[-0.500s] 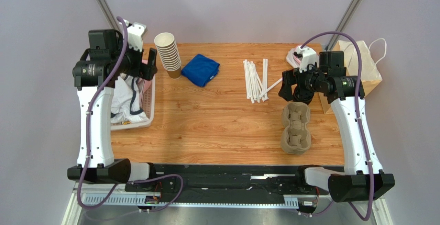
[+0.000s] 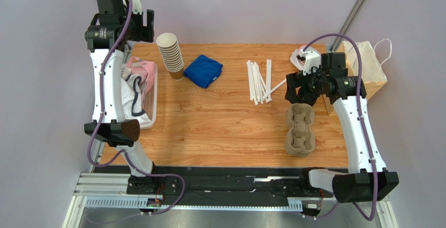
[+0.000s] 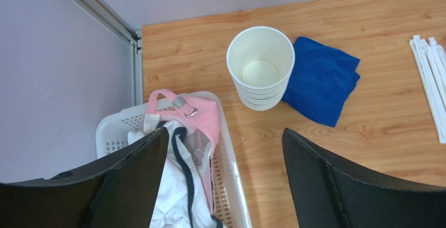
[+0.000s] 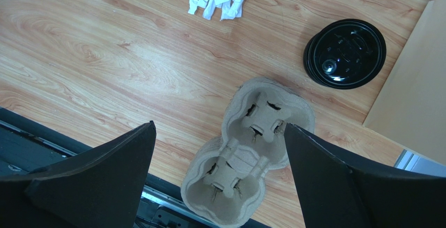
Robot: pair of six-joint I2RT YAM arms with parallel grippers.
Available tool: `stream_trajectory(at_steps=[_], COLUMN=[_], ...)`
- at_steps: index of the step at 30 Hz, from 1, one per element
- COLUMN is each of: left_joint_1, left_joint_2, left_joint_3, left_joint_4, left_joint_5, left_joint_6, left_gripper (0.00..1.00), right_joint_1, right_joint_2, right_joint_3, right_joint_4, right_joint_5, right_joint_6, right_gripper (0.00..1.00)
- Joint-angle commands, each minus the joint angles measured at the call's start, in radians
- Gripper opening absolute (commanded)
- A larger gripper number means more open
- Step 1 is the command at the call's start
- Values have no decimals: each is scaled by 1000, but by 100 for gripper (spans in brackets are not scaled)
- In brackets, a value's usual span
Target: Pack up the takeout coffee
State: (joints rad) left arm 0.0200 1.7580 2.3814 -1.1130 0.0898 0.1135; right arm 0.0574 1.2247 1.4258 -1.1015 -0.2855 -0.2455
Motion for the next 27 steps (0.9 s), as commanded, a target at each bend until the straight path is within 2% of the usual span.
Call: stream_trajectory(at_steps=[1, 8, 12, 17, 27], left_joint_1=[0, 0, 1, 1, 1], left_joint_2=[17, 104, 149, 204, 302], left_joint_3=[-22, -44, -45, -54, -34], left_joint_4=[162, 266, 283, 286, 301], left_joint_5=[-62, -56, -59, -67, -84], left_joint_6=[-100, -202, -265, -288, -313], left_gripper=[86, 75, 73, 61, 50], right_joint_1=[-7, -8, -7, -7, -5], right_joint_2=[12, 32, 42, 62, 65], right_joint_3=[-7, -42, -47, -59, -68], right_joint_4=[23, 31, 41, 63, 84], right_joint_5=[22, 29, 48, 34, 31], right_joint_6=[-29, -21, 4, 92, 137], right_gripper=[100, 100, 100, 100, 100])
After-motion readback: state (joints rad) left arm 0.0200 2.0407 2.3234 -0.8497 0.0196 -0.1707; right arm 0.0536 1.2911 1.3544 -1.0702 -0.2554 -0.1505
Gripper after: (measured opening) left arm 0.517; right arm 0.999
